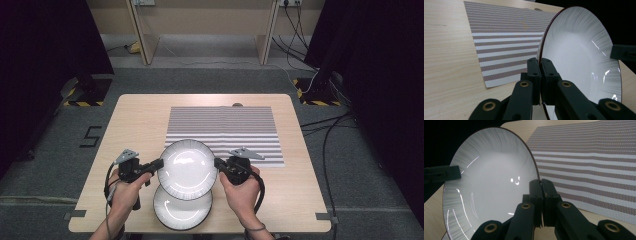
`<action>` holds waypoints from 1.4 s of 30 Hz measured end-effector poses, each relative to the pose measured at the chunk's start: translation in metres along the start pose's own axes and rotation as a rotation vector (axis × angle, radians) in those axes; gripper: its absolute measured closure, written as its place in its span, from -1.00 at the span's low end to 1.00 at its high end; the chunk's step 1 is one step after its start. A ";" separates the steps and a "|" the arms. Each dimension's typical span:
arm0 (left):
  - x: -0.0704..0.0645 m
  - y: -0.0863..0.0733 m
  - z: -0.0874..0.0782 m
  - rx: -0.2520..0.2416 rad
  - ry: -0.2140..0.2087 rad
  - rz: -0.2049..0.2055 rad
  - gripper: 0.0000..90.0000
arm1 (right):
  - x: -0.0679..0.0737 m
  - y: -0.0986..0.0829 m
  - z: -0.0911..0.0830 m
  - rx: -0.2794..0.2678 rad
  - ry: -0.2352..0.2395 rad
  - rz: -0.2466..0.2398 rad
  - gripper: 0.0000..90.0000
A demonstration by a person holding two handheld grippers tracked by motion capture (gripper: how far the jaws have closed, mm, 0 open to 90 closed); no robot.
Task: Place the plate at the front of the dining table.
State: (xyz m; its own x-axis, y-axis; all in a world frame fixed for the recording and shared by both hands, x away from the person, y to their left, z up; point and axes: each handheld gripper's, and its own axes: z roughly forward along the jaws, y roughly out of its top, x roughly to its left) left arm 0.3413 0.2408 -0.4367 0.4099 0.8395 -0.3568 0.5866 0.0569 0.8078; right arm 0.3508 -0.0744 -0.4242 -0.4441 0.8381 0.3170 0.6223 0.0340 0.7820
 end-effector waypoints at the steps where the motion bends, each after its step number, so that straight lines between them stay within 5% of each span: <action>1: 0.000 0.001 0.000 -0.002 0.000 0.000 0.91 | 0.000 0.000 0.000 -0.002 -0.001 -0.001 0.96; 42: -0.002 0.016 0.009 -0.016 -0.005 0.010 0.91 | -0.004 0.013 -0.001 -0.029 -0.023 0.004 0.96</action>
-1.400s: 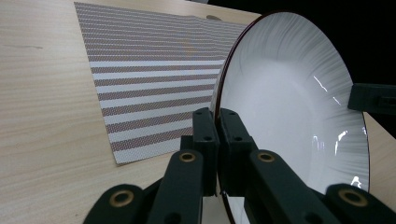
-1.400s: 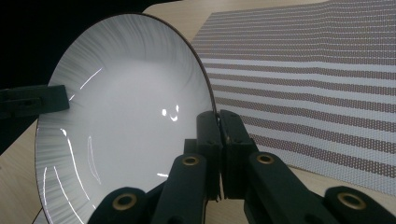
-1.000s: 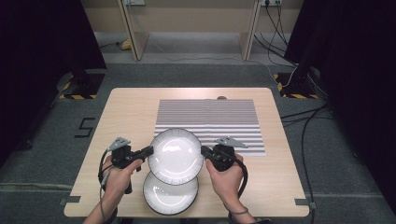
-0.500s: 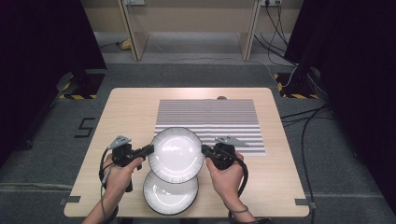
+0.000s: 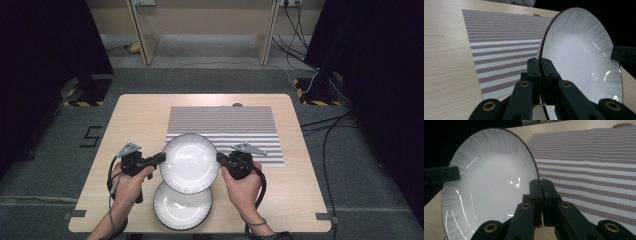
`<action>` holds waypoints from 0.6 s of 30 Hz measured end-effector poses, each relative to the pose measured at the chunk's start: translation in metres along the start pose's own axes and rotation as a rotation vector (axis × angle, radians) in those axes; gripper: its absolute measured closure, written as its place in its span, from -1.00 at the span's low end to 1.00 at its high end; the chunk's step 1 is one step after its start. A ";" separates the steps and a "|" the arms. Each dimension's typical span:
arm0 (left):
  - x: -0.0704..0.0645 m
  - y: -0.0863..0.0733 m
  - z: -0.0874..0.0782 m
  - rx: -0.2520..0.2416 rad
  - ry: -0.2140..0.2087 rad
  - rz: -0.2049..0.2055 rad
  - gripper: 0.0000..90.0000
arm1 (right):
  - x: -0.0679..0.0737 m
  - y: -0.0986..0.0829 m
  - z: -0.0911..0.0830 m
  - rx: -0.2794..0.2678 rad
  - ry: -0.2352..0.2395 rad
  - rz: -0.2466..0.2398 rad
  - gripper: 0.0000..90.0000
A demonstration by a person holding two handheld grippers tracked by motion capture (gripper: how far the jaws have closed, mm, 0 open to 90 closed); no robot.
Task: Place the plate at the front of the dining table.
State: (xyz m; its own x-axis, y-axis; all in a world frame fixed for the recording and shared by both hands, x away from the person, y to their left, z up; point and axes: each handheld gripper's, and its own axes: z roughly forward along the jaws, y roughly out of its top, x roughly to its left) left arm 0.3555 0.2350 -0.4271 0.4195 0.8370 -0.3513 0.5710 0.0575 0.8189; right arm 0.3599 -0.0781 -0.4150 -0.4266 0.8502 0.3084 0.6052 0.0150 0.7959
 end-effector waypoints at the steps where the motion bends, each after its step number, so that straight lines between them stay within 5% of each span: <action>1: 0.000 0.000 0.000 0.000 0.000 0.001 0.91 | 0.000 0.000 0.000 0.000 0.000 -0.001 0.96; 18: -0.001 0.005 0.001 -0.023 0.002 0.010 0.91 | 0.000 0.005 -0.002 -0.017 0.000 -0.005 0.96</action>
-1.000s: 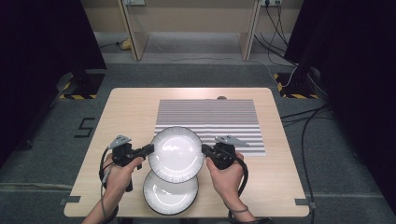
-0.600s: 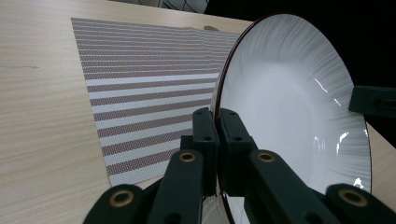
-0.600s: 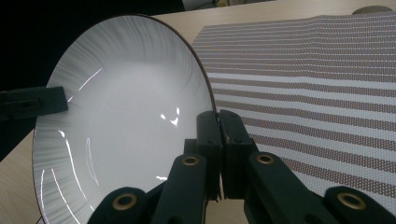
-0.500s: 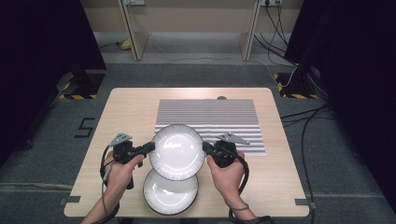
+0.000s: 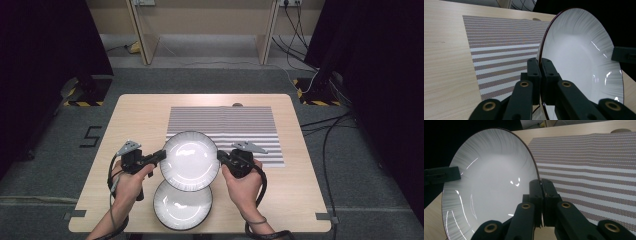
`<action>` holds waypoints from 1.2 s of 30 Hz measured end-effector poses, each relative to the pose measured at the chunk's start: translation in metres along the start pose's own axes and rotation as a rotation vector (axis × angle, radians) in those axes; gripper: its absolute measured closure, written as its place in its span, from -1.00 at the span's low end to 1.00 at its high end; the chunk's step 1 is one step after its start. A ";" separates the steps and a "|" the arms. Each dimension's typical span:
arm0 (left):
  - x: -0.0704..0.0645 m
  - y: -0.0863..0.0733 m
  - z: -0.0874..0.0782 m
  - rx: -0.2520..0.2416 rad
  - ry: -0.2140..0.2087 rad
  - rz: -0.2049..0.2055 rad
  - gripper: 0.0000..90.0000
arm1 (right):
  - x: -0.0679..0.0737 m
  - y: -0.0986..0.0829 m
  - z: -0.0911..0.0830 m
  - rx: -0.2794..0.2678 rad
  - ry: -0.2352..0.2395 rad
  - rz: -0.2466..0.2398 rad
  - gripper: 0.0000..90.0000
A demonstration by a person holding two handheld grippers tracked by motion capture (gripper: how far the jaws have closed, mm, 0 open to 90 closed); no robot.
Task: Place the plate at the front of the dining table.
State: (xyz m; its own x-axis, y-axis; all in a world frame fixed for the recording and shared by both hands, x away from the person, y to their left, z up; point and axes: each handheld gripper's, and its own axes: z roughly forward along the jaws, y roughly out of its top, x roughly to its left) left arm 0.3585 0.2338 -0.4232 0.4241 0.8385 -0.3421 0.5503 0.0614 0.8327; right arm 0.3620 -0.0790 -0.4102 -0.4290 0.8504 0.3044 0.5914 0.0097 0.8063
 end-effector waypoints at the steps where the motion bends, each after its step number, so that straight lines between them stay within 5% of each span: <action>1: 0.000 0.000 0.000 -0.001 0.000 0.000 0.91 | 0.000 0.000 0.000 -0.001 0.000 0.000 0.96; 36: -0.002 0.010 0.014 -0.009 -0.011 0.018 0.91 | -0.009 0.007 0.003 -0.010 -0.031 0.003 0.96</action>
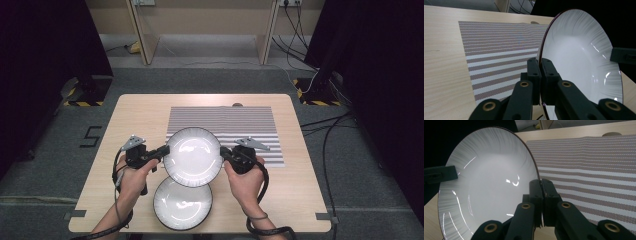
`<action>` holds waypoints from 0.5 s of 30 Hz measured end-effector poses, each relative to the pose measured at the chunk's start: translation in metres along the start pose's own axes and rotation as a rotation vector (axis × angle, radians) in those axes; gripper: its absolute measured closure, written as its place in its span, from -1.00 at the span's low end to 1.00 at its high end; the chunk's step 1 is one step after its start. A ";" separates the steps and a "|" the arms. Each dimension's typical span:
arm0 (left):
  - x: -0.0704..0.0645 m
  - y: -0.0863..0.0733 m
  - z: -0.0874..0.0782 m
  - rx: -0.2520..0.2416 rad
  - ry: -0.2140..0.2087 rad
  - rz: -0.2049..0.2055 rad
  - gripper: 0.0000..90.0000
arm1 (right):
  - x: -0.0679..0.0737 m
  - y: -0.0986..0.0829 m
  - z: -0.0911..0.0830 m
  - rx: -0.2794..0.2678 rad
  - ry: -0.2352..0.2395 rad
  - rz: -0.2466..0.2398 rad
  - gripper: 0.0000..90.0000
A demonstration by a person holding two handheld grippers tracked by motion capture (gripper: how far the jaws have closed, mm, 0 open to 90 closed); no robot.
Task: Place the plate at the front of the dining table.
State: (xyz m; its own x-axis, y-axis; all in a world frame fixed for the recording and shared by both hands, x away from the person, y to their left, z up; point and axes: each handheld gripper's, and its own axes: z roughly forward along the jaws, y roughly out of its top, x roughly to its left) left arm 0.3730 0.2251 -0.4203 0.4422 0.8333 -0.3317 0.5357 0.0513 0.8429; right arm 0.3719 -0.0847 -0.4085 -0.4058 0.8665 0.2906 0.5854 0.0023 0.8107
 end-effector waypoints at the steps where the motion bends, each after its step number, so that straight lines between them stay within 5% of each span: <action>1: 0.000 0.000 0.000 -0.002 0.000 -0.001 0.91 | 0.000 0.000 0.000 0.002 0.000 0.005 0.96; 15: 0.001 0.004 0.007 -0.005 -0.005 -0.003 0.91 | -0.004 0.004 0.002 -0.002 -0.007 0.010 0.96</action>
State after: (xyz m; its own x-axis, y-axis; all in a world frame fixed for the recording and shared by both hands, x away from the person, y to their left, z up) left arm 0.3812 0.2220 -0.4200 0.4442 0.8307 -0.3358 0.5331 0.0562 0.8442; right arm 0.3779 -0.0872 -0.4074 -0.3951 0.8698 0.2954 0.5884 -0.0073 0.8085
